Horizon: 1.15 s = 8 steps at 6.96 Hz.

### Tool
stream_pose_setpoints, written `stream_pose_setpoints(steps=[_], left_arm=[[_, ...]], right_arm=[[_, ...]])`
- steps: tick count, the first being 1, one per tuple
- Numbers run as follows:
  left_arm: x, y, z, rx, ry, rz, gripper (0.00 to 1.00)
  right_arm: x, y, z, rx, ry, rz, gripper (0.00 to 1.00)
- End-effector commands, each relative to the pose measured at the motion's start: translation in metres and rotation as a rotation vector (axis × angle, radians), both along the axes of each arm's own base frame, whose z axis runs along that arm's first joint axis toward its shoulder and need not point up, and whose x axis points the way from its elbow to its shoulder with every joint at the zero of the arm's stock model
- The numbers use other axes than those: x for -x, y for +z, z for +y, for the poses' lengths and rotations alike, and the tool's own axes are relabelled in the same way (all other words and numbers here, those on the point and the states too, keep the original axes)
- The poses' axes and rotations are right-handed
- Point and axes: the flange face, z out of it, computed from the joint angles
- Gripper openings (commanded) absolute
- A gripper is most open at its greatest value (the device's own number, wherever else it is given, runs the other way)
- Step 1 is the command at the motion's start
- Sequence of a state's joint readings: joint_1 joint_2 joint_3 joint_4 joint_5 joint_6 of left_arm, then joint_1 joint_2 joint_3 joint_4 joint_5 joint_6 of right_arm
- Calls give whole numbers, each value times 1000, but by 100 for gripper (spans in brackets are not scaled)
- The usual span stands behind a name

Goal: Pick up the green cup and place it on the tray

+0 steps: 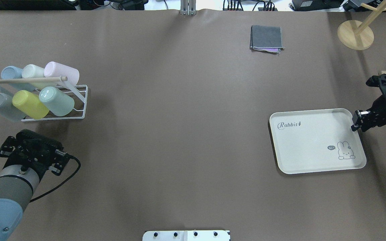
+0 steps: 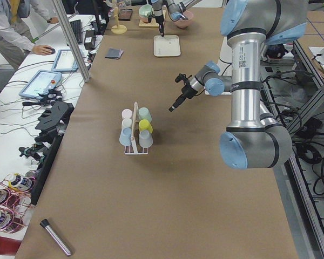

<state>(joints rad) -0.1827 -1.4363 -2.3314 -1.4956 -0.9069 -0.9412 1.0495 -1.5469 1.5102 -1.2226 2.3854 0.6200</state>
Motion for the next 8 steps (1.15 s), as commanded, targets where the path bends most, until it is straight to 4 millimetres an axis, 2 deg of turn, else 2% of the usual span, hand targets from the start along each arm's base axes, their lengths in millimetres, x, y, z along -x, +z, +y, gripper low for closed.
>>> stream_pose_setpoints(steps=[1,2,3,5,6,7,8], left_arm=[[7,9,-6,-148,96,-335,97],[5,11,-5,-189,148,-470,97],[-6,1,-3,-227,236,-615,97],[-44,-55,1,-211,472,-1016,97],[-61,-83,10,-197,526,-1101,98],[-70,-83,11,-200,598,-1200,98],[-70,-88,5,-260,664,-1328,98]], right_arm=[[0,1,0,1,0,1,24],[0,1,0,1,0,1,26],[0,0,0,0,0,0,27],[1,2,0,1,-2,4,28],[2,1,0,0,-2,3,28],[2,-2,0,-6,-3,-2,15],[2,-2,0,-5,-2,-1,0]])
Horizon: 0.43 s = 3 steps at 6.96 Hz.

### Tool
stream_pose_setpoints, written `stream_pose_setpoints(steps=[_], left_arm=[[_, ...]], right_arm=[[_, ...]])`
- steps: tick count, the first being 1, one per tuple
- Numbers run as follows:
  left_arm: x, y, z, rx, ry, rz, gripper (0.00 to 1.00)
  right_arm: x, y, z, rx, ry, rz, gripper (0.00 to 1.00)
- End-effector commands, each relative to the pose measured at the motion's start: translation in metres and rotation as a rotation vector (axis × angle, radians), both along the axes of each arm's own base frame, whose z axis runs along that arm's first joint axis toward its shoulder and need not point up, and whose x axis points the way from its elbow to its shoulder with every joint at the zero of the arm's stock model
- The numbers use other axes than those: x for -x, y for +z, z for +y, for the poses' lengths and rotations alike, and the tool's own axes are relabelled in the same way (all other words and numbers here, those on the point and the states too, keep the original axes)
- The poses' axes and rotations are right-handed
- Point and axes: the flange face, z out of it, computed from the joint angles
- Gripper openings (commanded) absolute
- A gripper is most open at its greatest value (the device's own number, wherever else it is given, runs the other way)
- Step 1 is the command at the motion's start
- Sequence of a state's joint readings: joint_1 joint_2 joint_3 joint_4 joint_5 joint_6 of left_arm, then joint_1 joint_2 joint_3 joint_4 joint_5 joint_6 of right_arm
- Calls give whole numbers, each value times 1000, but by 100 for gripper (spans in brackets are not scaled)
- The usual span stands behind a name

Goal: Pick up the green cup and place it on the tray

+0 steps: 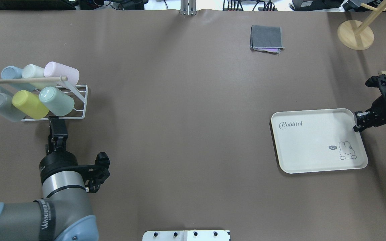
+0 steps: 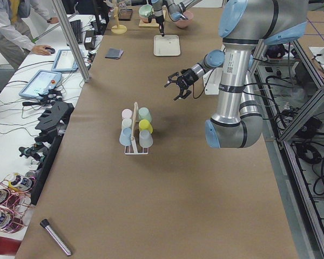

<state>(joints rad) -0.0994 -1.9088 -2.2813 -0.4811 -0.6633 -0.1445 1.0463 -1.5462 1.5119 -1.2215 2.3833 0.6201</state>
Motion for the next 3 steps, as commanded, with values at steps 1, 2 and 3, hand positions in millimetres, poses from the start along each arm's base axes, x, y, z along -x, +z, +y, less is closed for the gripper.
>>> stream_pose_setpoints(steps=[1,2,3], left_arm=[[-5,-8,-5,-34,172,-271,98],[-8,1,-5,-27,194,-323,98],[-18,14,-9,-59,193,-386,98]], right_arm=[[0,-1,0,0,2,-1,0],[0,-1,0,0,1,-1,0],[0,-4,0,-3,1,-5,0]])
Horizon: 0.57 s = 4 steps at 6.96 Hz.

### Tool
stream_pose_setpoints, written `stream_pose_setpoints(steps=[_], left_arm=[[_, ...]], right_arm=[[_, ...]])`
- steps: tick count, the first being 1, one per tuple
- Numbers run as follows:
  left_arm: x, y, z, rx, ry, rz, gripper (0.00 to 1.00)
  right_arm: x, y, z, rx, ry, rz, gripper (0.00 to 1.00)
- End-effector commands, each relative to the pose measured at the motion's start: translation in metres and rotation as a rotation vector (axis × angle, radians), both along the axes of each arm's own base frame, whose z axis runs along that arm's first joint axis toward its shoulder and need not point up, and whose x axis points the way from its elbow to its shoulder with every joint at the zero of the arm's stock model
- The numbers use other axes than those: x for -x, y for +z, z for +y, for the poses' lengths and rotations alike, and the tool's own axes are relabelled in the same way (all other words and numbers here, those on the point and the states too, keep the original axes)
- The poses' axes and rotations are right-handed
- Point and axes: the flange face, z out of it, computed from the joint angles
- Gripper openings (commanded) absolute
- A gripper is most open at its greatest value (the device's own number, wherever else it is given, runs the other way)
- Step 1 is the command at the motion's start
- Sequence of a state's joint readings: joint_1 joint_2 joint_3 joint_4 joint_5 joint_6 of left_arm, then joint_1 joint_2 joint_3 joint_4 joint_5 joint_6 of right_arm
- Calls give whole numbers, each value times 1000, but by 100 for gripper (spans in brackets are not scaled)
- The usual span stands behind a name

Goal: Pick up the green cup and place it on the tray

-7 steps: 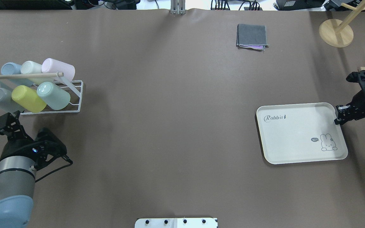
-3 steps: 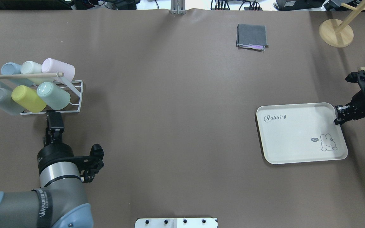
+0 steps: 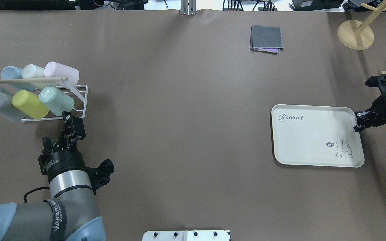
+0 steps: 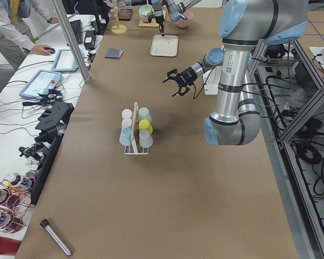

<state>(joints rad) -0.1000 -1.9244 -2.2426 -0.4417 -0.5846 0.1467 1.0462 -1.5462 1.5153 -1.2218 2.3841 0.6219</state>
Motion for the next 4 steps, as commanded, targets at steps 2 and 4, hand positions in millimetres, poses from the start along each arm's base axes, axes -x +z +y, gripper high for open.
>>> stream_pose_setpoints(steps=[2,4], left_arm=[[-8,43,-6,-85,34,-170,98],[-17,69,-4,-87,40,-224,98]], right_arm=[[1,-29,-1,-42,-1,-34,0],[6,-56,-4,-30,8,-89,0]])
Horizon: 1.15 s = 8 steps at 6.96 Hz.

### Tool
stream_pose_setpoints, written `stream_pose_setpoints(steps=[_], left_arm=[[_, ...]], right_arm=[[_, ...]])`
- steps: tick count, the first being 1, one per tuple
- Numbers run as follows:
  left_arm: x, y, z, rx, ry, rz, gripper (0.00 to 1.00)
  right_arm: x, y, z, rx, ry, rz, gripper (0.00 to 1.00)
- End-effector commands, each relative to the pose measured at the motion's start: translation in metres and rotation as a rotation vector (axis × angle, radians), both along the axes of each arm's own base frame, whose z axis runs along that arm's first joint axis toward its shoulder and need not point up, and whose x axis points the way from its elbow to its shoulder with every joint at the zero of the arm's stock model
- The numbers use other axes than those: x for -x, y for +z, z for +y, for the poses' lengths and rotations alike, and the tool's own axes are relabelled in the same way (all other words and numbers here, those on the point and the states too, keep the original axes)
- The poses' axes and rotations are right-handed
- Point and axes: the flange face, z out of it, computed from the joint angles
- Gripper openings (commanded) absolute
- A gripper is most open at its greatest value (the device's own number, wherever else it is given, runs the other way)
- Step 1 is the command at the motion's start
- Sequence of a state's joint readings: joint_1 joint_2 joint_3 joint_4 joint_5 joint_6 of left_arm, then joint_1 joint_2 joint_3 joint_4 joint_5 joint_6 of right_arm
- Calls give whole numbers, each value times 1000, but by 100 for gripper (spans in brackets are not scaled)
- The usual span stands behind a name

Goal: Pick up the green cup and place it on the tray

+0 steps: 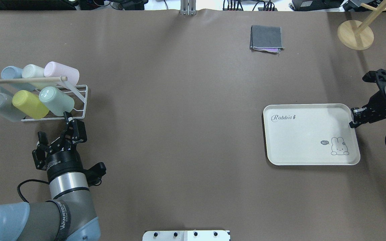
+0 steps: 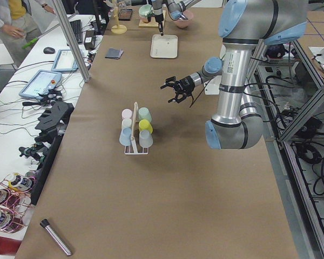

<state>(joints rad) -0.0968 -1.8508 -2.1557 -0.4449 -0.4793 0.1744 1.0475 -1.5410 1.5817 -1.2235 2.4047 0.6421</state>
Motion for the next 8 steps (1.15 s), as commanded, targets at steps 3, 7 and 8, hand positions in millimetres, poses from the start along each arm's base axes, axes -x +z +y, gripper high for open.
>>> stream_pose_setpoints(steps=[3,7,8], left_arm=[[12,82,4,-112,-1,-9,98],[7,100,24,-102,54,15,98],[4,94,28,-74,102,-56,98]], right_arm=[[7,-67,-5,-20,-3,-120,0],[25,-123,-37,-21,28,-180,0],[34,-134,-50,-7,33,-190,0]])
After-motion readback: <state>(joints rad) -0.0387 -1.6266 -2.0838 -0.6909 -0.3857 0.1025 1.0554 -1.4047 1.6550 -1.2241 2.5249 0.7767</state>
